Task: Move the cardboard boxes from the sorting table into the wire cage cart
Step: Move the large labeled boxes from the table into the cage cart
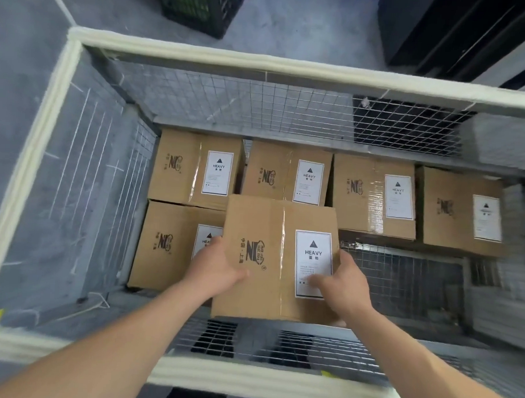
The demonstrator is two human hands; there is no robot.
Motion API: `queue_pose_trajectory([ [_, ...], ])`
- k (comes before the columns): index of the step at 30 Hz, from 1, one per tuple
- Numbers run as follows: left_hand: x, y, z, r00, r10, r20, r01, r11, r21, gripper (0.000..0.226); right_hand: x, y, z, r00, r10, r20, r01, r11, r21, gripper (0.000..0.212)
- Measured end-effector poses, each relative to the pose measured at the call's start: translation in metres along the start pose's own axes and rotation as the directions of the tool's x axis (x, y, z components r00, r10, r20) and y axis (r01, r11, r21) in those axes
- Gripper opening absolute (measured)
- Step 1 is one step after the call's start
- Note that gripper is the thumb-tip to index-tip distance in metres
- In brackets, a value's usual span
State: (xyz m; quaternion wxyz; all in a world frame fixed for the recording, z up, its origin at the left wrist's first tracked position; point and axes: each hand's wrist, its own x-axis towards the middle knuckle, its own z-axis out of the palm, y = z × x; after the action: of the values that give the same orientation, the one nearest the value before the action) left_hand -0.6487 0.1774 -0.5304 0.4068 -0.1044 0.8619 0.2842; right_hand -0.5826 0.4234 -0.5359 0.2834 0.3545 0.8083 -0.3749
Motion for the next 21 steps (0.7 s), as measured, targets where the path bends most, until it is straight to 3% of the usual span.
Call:
queue_pose_trajectory([
  [21, 0.053, 0.010, 0.020, 0.996, -0.018, 0.084, 0.016, 1.000, 0.024, 0.047, 0.052, 0.016, 0.003, 0.999, 0.046, -0.016, -0.047, 0.996, -0.071, 0.044],
])
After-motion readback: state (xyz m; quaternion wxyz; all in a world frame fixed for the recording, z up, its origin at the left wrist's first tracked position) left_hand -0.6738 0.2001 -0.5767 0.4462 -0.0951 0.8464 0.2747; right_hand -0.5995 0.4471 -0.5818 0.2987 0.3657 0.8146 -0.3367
